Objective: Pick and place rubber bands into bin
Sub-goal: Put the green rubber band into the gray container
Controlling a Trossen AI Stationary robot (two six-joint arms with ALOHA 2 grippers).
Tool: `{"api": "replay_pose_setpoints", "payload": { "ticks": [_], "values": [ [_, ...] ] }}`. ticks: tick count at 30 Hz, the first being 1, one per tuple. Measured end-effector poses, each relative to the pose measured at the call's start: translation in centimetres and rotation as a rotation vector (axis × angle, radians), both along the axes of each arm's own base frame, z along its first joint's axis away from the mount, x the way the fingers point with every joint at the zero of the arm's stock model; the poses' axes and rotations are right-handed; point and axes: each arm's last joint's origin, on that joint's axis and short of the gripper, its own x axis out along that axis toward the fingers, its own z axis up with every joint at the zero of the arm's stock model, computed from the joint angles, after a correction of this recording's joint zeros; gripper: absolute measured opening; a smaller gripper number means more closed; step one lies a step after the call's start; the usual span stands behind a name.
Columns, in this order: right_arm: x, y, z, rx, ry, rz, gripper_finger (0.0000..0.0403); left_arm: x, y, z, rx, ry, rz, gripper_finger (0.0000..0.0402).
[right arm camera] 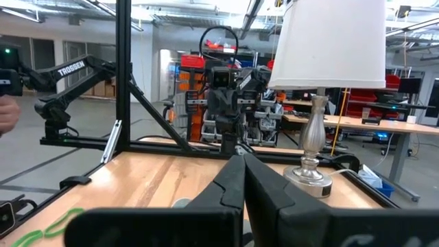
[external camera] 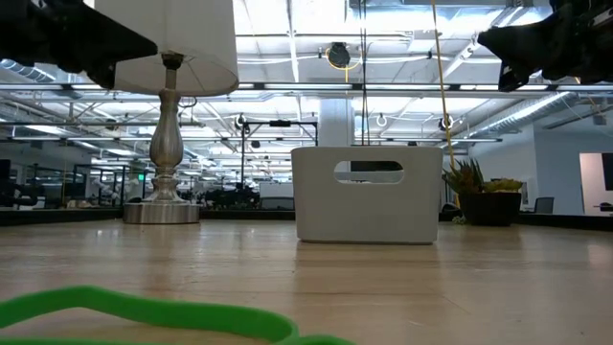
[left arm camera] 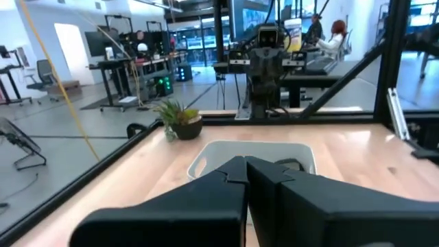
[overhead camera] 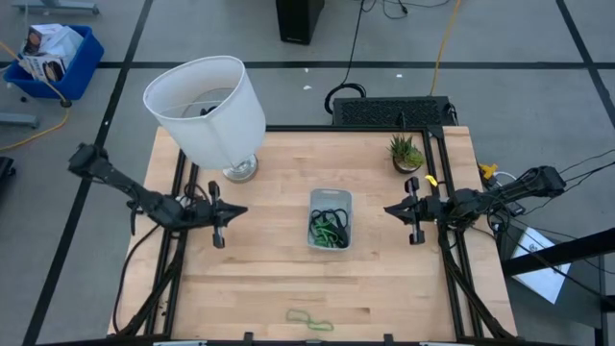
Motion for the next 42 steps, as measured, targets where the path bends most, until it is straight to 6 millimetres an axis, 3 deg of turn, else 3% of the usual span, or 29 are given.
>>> {"api": "replay_pose_setpoints", "payload": {
  "ticks": [12,19,30,42],
  "values": [
    [0.0,0.0,-0.1,0.023,0.009,0.004,0.0,-0.7,0.0,0.4,0.11,-0.017,-0.009,0.0001],
    [0.0,0.0,-0.1,0.021,0.008,0.004,0.0,-0.2,0.7,0.3,0.133,-0.019,-0.202,0.0001],
    [0.0,0.0,-0.1,0.02,0.008,0.003,0.0,-0.3,0.6,-0.9,0.038,0.066,-0.309,0.0],
    [0.3,0.3,0.4,0.035,-0.041,0.053,0.0,-0.9,0.3,-3.2,-0.039,0.101,-0.304,0.0015]
  ]
}}
